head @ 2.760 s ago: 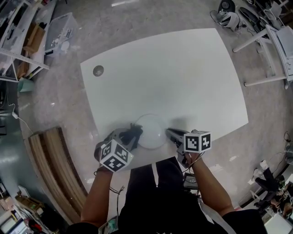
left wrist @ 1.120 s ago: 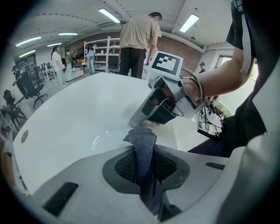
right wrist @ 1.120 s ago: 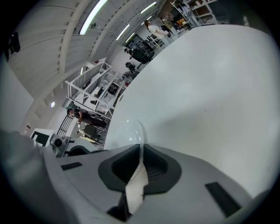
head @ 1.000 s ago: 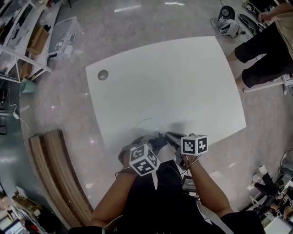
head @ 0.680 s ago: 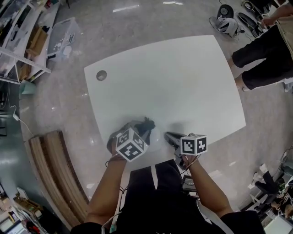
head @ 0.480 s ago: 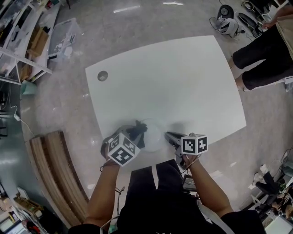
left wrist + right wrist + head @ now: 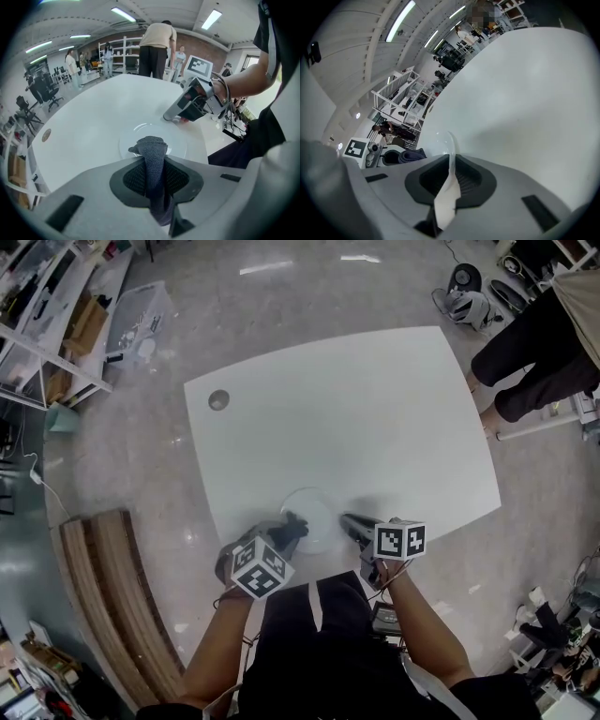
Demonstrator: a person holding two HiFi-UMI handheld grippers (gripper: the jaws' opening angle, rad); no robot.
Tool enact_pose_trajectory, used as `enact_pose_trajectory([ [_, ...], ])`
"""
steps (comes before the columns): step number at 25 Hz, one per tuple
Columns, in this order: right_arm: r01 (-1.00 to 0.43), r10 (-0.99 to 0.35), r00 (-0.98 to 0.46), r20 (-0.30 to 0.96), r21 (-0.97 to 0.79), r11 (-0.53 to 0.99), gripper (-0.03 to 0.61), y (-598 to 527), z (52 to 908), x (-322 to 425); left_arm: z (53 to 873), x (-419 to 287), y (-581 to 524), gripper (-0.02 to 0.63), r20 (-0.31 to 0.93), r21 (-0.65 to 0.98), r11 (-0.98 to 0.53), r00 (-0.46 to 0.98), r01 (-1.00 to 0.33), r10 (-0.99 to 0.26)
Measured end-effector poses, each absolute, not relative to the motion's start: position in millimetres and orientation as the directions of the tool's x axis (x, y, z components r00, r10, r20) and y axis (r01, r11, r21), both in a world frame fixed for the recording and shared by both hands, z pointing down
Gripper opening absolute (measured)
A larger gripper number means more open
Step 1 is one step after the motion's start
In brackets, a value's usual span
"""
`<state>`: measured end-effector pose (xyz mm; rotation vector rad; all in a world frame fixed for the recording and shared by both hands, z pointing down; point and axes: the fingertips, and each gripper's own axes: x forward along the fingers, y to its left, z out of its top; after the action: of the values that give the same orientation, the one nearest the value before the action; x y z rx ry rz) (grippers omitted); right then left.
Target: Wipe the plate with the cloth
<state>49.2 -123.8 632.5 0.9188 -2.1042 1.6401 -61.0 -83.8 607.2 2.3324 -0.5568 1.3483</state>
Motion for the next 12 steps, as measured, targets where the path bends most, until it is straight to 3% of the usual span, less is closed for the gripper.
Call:
enact_pose_trajectory([
  [7,-0.649,-0.365,-0.731,0.577,-0.752,0.111,0.023,-130,623,66,599,-71,-89,0.054,0.874,0.110,-0.839,0.454,-0.533,-0.174],
  [12,-0.566,-0.448,-0.793,0.413,-0.771,0.291,0.014,-139,568,70,556,-82,-88,0.054,0.751,0.251,-0.756,0.615,-0.605,-0.243],
])
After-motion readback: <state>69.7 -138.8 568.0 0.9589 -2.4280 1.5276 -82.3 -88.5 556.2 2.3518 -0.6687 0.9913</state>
